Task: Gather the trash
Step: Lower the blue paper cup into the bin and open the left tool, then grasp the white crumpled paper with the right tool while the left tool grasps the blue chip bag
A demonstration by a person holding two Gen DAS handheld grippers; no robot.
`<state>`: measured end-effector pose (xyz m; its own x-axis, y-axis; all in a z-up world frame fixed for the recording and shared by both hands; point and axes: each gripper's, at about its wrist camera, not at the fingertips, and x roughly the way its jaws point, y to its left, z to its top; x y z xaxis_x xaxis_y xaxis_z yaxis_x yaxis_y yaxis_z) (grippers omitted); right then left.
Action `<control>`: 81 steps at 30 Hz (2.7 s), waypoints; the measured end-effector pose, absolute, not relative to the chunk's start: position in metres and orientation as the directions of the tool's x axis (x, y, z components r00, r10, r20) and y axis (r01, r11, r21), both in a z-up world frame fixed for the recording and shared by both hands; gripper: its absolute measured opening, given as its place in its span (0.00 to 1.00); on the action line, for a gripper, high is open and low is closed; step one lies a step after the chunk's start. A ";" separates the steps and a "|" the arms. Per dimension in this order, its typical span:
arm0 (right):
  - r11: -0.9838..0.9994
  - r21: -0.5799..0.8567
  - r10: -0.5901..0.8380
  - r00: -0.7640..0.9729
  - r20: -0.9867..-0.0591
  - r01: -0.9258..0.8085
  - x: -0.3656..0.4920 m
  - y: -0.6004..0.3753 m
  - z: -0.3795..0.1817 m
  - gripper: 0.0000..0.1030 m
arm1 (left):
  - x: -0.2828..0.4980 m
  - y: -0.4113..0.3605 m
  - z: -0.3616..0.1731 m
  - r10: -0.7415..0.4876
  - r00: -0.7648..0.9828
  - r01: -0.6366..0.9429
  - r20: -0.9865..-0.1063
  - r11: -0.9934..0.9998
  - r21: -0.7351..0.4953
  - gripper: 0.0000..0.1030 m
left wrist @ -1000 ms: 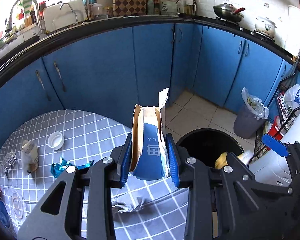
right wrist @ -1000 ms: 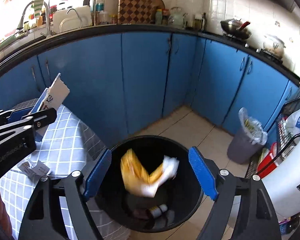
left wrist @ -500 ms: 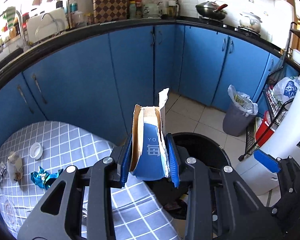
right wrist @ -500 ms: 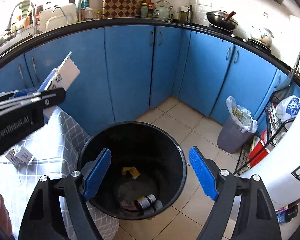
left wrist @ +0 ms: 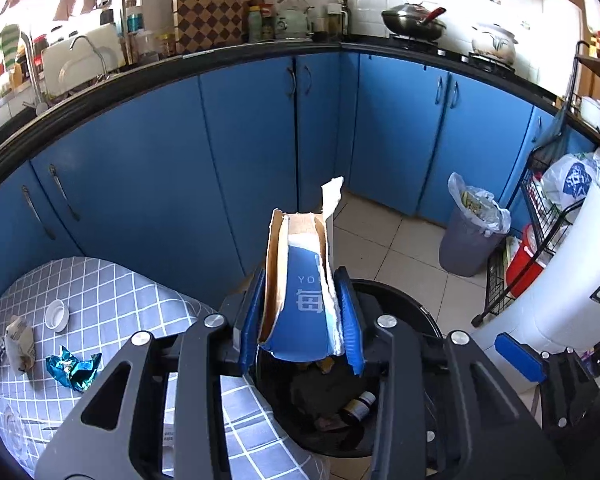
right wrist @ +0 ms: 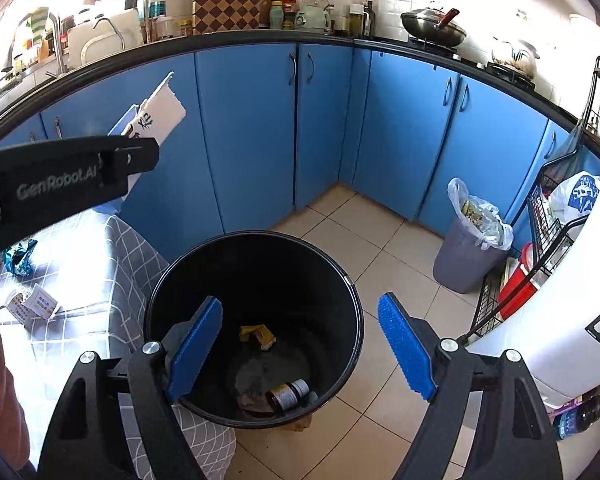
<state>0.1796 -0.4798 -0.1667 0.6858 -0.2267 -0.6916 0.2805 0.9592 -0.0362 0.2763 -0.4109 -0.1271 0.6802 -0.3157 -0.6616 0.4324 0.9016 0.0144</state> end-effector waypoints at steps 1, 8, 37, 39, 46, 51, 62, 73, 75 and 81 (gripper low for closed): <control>0.959 -0.038 -0.227 0.687 -0.690 0.279 0.180 -0.479 -0.167 0.76 | 0.277 -0.411 -0.127 -0.315 0.683 0.430 -0.659 0.903 0.015 0.46; 0.963 -0.028 -0.212 0.692 -0.690 0.267 0.181 -0.471 -0.164 0.76 | 0.273 -0.389 -0.118 -0.260 0.751 0.360 -0.606 0.932 0.046 0.89; 0.993 0.003 0.084 0.691 -0.718 -0.117 0.233 -0.274 -0.163 0.76 | 0.268 -0.146 -0.151 0.061 0.717 0.039 -0.695 0.991 0.127 0.90; 0.993 -0.011 0.071 0.682 -0.728 -0.115 0.239 -0.270 -0.167 0.76 | 0.271 -0.144 -0.153 0.057 0.716 0.045 -0.695 0.991 0.127 0.90; 0.992 0.021 0.097 0.629 -0.772 -0.128 0.245 -0.273 -0.182 0.32 | 0.281 -0.151 -0.162 0.018 0.700 0.089 -0.714 0.990 0.113 0.90; 0.996 -0.006 0.056 0.650 -0.758 -0.093 0.240 -0.286 -0.178 0.17 | 0.289 -0.169 -0.168 -0.007 0.687 0.117 -0.726 0.988 0.101 0.90; 1.000 -0.007 0.011 0.669 -0.743 -0.024 0.247 -0.325 -0.174 0.17 | 0.319 -0.218 -0.184 -0.036 0.658 0.168 -0.752 0.981 0.100 0.90; 1.000 -0.003 0.017 0.675 -0.738 -0.029 0.252 -0.328 -0.174 0.17 | 0.327 -0.211 -0.201 -0.069 0.617 0.169 -0.784 0.985 0.046 0.54; 1.000 0.000 0.017 0.677 -0.736 -0.026 0.251 -0.329 -0.173 0.17 | 0.326 -0.212 -0.198 -0.073 0.612 0.176 -0.788 0.983 0.045 0.33; 1.000 -0.003 0.010 0.687 -0.726 -0.018 0.247 -0.333 -0.165 0.17 | 0.315 -0.211 -0.184 -0.079 0.655 0.169 -0.751 0.985 0.043 0.27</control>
